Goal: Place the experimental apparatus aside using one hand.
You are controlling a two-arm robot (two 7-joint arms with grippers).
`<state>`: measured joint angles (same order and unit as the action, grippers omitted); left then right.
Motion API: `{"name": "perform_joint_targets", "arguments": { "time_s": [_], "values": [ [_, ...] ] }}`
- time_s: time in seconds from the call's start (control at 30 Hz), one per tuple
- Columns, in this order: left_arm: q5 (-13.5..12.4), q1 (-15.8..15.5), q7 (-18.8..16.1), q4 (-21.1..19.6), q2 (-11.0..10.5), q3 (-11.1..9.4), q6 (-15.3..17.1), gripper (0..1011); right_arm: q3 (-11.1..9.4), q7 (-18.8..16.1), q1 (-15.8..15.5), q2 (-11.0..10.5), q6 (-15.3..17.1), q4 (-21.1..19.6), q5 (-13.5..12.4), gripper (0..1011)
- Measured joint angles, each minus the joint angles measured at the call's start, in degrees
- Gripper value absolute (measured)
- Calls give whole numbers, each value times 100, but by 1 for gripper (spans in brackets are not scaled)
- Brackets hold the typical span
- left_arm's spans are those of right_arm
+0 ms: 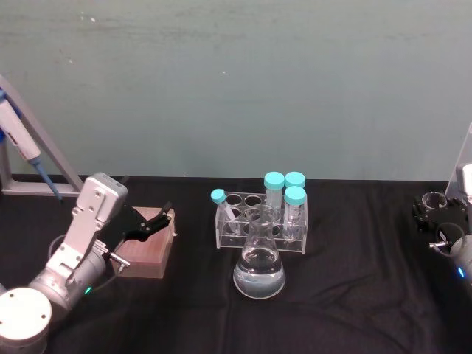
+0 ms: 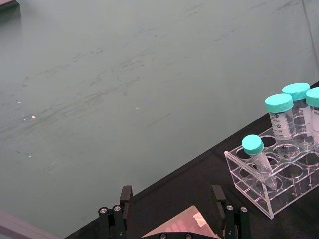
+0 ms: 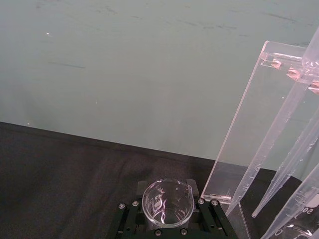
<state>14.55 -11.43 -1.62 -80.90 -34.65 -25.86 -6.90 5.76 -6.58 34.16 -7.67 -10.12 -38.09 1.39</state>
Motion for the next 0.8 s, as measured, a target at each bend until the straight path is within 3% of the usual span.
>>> {"name": "perform_joint_targets", "arguments": {
  "time_s": [0.8],
  "values": [
    [0,0,0,0,0,0,0,1000,-114,-53,57,41,52,219,13,469]
  ]
}}
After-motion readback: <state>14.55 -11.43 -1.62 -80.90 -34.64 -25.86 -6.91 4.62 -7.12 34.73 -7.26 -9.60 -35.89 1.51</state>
